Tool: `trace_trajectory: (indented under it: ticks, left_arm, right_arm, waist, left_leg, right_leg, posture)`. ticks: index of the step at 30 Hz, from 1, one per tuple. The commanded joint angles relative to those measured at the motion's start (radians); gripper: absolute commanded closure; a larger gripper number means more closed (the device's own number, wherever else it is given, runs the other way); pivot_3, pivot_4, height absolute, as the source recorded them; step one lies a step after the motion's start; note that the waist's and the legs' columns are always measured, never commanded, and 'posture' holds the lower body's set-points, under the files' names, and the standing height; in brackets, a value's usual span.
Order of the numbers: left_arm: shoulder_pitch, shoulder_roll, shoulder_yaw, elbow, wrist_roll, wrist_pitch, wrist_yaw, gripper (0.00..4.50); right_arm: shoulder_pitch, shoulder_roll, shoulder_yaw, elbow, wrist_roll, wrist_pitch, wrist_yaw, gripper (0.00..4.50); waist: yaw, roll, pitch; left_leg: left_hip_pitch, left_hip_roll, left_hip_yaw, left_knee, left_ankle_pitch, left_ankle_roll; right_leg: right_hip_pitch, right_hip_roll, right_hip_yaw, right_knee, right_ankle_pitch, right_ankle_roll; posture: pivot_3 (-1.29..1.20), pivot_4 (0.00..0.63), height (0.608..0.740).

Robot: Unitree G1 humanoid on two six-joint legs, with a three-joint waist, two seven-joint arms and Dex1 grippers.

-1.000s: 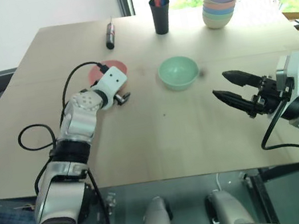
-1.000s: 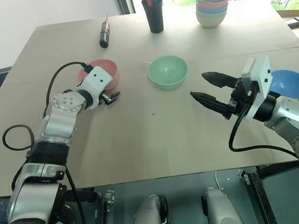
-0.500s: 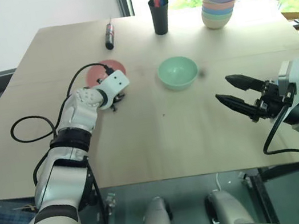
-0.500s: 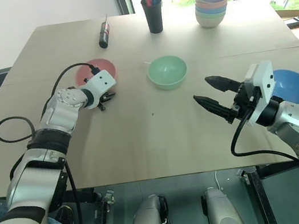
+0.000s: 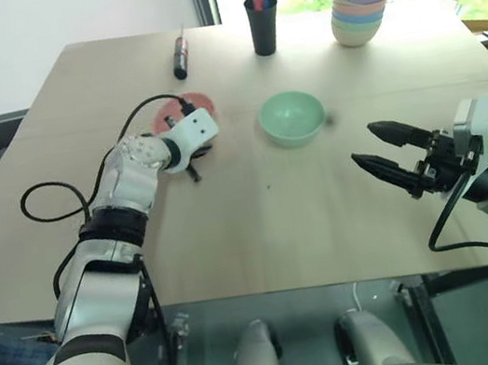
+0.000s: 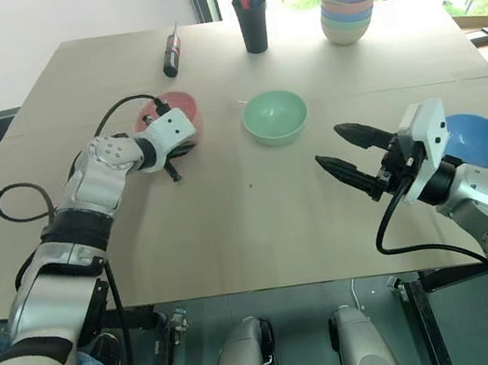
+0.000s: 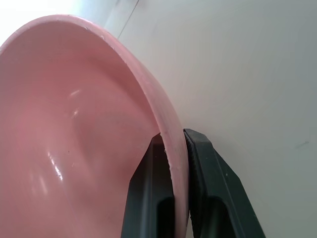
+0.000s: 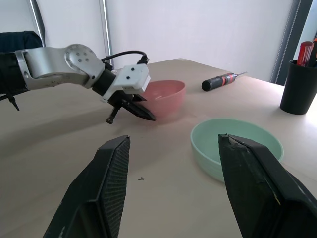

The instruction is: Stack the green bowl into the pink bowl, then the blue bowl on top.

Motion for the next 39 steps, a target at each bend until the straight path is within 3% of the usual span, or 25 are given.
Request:
trace_trajectory:
  ticks: [1, 4, 12, 18, 20, 22, 25, 26, 29, 34, 39]
  left_arm:
    - [0.028, 0.021, 0.028, -0.209, -0.091, -0.072, -0.123, 4.46]
    - [0.069, 0.037, 0.018, -0.309, -0.137, -0.210, -0.207, 4.46]
    - [0.201, 0.113, -0.030, -0.484, -0.253, -0.312, -0.469, 4.46]
    - [0.227, 0.127, -0.032, -0.505, -0.289, -0.318, -0.540, 4.46]
    - [0.235, 0.125, -0.031, -0.500, -0.286, -0.332, -0.541, 3.61]
    - [0.238, 0.119, -0.030, -0.489, -0.277, -0.347, -0.532, 3.08]
    - [0.237, 0.109, -0.025, -0.462, -0.259, -0.368, -0.506, 1.61]
    - [0.237, 0.108, -0.024, -0.454, -0.255, -0.373, -0.500, 1.44]
    - [0.237, 0.109, -0.014, -0.420, -0.243, -0.393, -0.475, 0.12]
    - [0.241, 0.069, 0.075, -0.403, -0.365, -0.271, -0.411, 0.03]
    - [0.267, 0.021, 0.241, -0.470, -0.609, 0.024, -0.306, 0.03]
  right_arm:
    - [-0.009, 0.002, -0.007, -0.008, -0.005, -0.026, 0.007, 1.52]
    - [-0.003, 0.003, -0.006, -0.004, -0.008, -0.031, 0.011, 1.52]
    - [0.008, 0.007, -0.007, -0.004, -0.016, -0.034, 0.008, 1.52]
    - [0.007, 0.009, -0.006, -0.002, -0.020, -0.036, 0.008, 1.52]
    - [0.007, 0.009, -0.006, -0.001, -0.022, -0.036, 0.008, 1.52]
    - [0.006, 0.010, -0.004, -0.001, -0.024, -0.035, 0.008, 1.52]
    - [0.004, 0.012, -0.001, -0.002, -0.025, -0.034, 0.007, 1.52]
    - [0.004, 0.012, 0.000, -0.002, -0.026, -0.033, 0.007, 1.52]
    - [0.005, 0.011, 0.003, -0.001, -0.029, -0.034, 0.010, 1.52]
    - [0.000, 0.008, 0.007, 0.004, -0.039, -0.033, 0.012, 1.52]
    - [-0.023, -0.002, 0.018, 0.027, -0.054, -0.037, 0.026, 1.52]
  waist:
    - [-0.001, 0.000, 0.000]
    - [0.000, 0.000, 0.000]
    - [-0.003, 0.000, 0.000]
    - [0.001, 0.001, 0.000]
    - [-0.001, 0.001, 0.000]
    - [-0.001, 0.001, 0.000]
    - [-0.001, 0.001, 0.000]
    - [-0.001, 0.001, 0.000]
    - [-0.001, 0.001, 0.000]
    - [-0.001, 0.001, 0.000]
    - [-0.002, 0.001, 0.000]
  left_leg:
    - [0.000, 0.000, 0.000, 0.000, 0.000, 0.000]
    - [0.001, 0.000, 0.000, 0.000, 0.000, 0.000]
    - [0.002, 0.000, 0.001, 0.001, 0.000, 0.000]
    - [0.001, 0.000, 0.000, 0.002, 0.000, 0.000]
    - [0.001, 0.000, 0.000, 0.003, 0.000, 0.000]
    - [0.001, 0.000, 0.000, 0.002, 0.000, 0.000]
    - [0.001, 0.001, 0.000, 0.002, 0.000, 0.000]
    - [0.001, 0.001, 0.000, 0.002, 0.000, 0.000]
    - [0.001, 0.001, 0.000, 0.003, 0.000, 0.000]
    - [0.001, 0.001, 0.000, 0.003, 0.000, 0.000]
    - [0.001, 0.001, 0.000, 0.003, 0.000, 0.000]
  right_leg:
    - [0.000, 0.000, 0.000, 0.000, 0.000, 0.000]
    - [0.000, 0.000, 0.000, 0.001, 0.000, 0.000]
    - [0.000, 0.000, 0.001, 0.002, 0.000, 0.000]
    - [0.001, 0.000, 0.001, 0.002, 0.000, 0.000]
    - [0.001, 0.000, 0.001, 0.002, 0.000, 0.000]
    - [0.001, 0.000, 0.001, 0.002, 0.000, 0.000]
    - [0.001, 0.001, 0.001, 0.002, 0.000, 0.000]
    - [0.001, 0.001, 0.001, 0.002, 0.000, 0.000]
    - [0.001, 0.001, 0.001, 0.002, 0.000, 0.000]
    - [0.001, 0.001, 0.001, 0.002, 0.000, 0.000]
    - [0.001, 0.001, 0.001, 0.003, 0.000, 0.000]
  posture:
    - [0.00, 0.150, 0.740]
    - [0.00, 0.150, 0.740]
    - [0.00, 0.150, 0.740]
    - [0.00, 0.150, 0.740]
    - [0.00, 0.150, 0.740]
    - [0.00, 0.150, 0.740]
    - [0.00, 0.150, 0.740]
    - [0.00, 0.150, 0.740]
    - [0.00, 0.150, 0.740]
    - [0.00, 0.150, 0.740]
    - [0.00, 0.150, 0.740]
